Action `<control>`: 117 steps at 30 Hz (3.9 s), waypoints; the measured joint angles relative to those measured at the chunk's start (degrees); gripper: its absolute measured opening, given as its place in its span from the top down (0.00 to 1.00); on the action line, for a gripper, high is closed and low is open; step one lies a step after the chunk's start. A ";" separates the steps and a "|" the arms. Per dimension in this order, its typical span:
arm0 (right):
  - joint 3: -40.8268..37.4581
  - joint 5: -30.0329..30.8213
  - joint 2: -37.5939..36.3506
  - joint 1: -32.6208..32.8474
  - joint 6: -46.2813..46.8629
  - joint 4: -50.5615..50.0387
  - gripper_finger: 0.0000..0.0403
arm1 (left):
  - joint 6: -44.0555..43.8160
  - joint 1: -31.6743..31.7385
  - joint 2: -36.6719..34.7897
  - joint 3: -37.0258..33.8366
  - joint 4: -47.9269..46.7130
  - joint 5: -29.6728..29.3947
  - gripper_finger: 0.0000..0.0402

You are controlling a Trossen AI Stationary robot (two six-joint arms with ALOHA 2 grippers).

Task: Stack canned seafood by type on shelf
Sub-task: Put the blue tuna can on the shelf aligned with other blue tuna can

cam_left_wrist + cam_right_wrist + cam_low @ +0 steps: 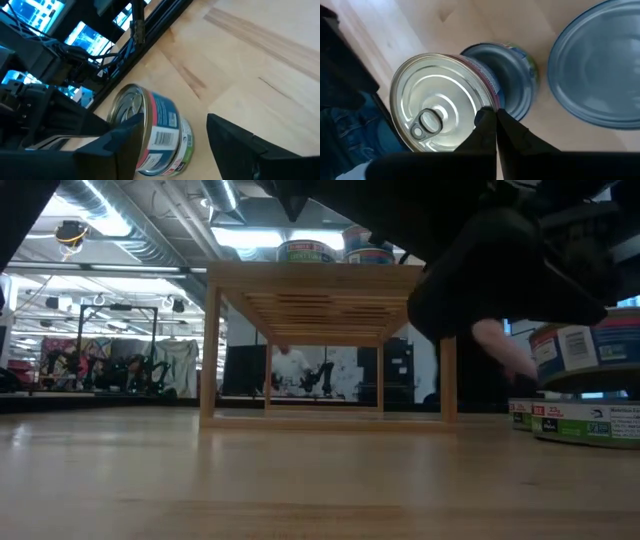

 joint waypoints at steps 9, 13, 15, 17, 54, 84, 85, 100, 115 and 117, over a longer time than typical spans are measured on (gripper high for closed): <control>0.04 -2.73 -0.04 0.00 -0.27 3.94 1.00 | -1.02 -2.34 0.00 0.00 0.02 -3.76 0.47; 0.04 -2.90 -0.36 0.00 -0.30 4.09 1.00 | -1.15 -3.53 -0.31 0.00 -0.09 -8.12 0.47; 0.07 -3.07 -0.65 0.00 -0.39 4.28 1.00 | -2.10 -4.05 -0.85 0.02 0.00 -9.79 0.47; 0.07 -3.51 -1.46 0.00 -0.47 4.16 1.00 | -3.77 -4.48 -1.56 0.03 0.00 -11.53 0.47; 20.12 21.99 -8.62 -0.13 3.13 2.42 1.00 | -2.02 -5.79 -21.50 0.13 -15.22 -25.86 0.47; 24.06 25.73 4.10 -7.91 5.93 6.90 1.00 | -9.25 5.66 -22.32 0.09 -25.01 -26.43 0.47; 24.06 25.85 4.20 -7.89 5.93 6.90 1.00 | -10.09 5.89 -22.32 0.09 -25.80 -26.43 0.47; 24.06 26.17 4.31 -7.89 5.93 7.25 0.99 | -17.45 7.42 -22.32 0.11 -33.21 -26.43 0.47; 24.02 26.15 4.31 -7.89 5.87 7.73 0.79 | -17.59 7.40 -22.23 0.11 -33.79 -26.37 0.47; 24.02 26.15 4.31 -7.89 5.87 8.66 0.77 | -18.45 7.40 -22.23 0.11 -34.21 -26.36 0.47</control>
